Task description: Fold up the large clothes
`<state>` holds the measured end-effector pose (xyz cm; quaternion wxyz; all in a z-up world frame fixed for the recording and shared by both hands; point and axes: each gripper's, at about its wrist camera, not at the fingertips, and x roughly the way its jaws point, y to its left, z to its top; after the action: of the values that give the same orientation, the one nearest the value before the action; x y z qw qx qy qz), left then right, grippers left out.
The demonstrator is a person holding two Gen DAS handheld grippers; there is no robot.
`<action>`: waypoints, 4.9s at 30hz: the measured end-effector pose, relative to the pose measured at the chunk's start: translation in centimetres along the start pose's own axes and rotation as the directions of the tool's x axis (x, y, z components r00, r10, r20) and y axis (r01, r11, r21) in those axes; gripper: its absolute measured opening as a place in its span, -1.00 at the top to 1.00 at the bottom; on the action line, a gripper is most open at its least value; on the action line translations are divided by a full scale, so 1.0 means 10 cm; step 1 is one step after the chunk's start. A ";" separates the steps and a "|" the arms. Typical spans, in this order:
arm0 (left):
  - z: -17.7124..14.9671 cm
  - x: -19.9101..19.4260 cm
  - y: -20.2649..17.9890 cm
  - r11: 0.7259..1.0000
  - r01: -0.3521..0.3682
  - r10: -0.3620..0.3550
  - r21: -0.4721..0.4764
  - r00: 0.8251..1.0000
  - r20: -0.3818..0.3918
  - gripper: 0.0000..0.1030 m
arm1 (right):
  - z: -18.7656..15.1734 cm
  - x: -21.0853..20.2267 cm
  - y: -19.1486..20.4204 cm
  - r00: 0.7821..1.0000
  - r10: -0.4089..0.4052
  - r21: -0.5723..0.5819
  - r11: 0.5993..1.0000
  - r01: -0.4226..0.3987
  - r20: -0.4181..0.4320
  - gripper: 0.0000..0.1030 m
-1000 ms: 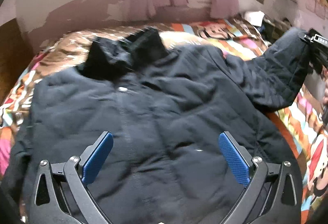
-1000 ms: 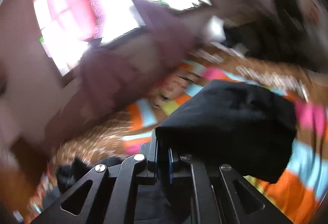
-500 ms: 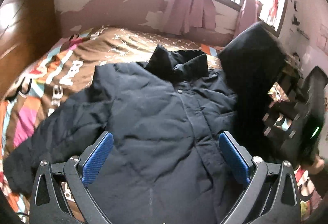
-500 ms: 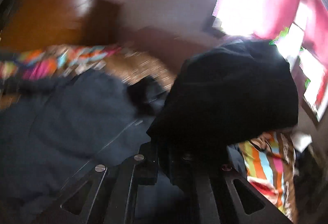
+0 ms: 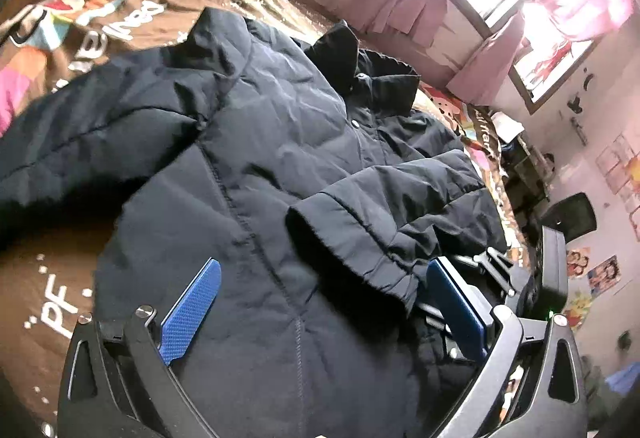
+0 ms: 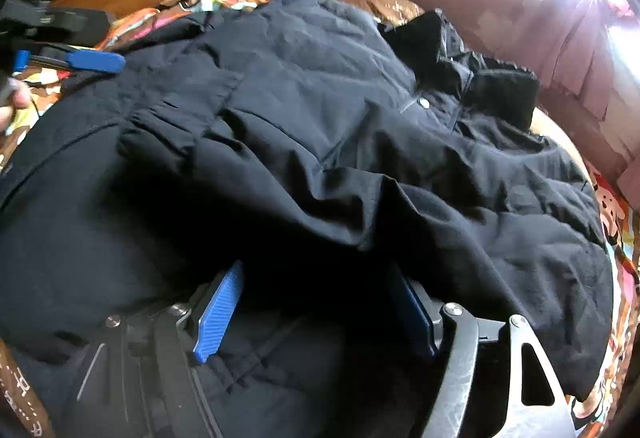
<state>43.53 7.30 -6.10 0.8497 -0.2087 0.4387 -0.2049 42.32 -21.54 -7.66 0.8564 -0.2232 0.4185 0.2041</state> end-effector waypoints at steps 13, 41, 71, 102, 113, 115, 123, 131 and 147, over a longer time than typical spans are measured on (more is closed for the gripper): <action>0.04 0.83 -0.34 0.865 -0.267 0.306 0.424 0.952 -0.027 -0.05 | -0.31 -0.53 -0.14 0.990 0.035 0.123 0.991 -0.052 0.133 -0.39; 0.31 0.73 -0.09 0.685 -0.569 0.556 0.455 0.812 0.178 0.95 | 0.53 0.14 -0.76 0.986 -0.156 0.313 0.941 0.131 0.055 -0.47; -0.10 -1.31 1.53 0.808 -0.447 0.545 -0.385 0.815 0.197 -0.59 | 0.29 0.55 -0.78 0.988 -0.145 0.337 0.934 0.121 0.049 -0.93; -0.78 -1.52 3.11 0.469 -0.242 0.530 -0.850 0.847 0.052 0.13 | 1.19 0.85 0.25 0.981 -0.014 0.371 0.927 -0.059 0.192 -0.98; -0.52 -1.96 2.49 0.536 -0.376 0.697 -0.756 0.702 0.145 0.93 | 0.92 0.40 0.23 0.973 0.061 0.406 0.902 -0.150 0.224 -0.98; -0.38 -2.05 2.23 0.585 -0.415 0.721 -0.697 0.661 0.211 0.94 | 0.80 0.23 0.23 0.973 0.075 0.383 0.911 -0.157 0.220 -0.98; 0.06 -2.12 0.97 0.754 -0.540 0.654 -0.374 0.563 0.506 0.94 | 0.38 -0.15 -0.04 0.982 0.032 0.413 0.904 -0.108 0.187 -0.98; 0.25 -1.53 -0.21 0.843 -0.538 0.411 0.021 0.668 0.621 0.94 | 0.09 -0.43 -0.48 0.978 -0.027 0.496 0.865 -0.081 0.205 -0.98; -0.15 0.72 -1.17 0.750 -0.368 0.309 0.549 0.930 0.200 0.94 | -0.54 -0.80 -1.34 0.931 0.071 0.632 0.716 -0.298 0.358 -0.98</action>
<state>44.15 -6.49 -5.43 0.9155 0.1322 0.3443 -0.1606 41.65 -36.80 -1.34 0.9076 0.1813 0.3451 0.1556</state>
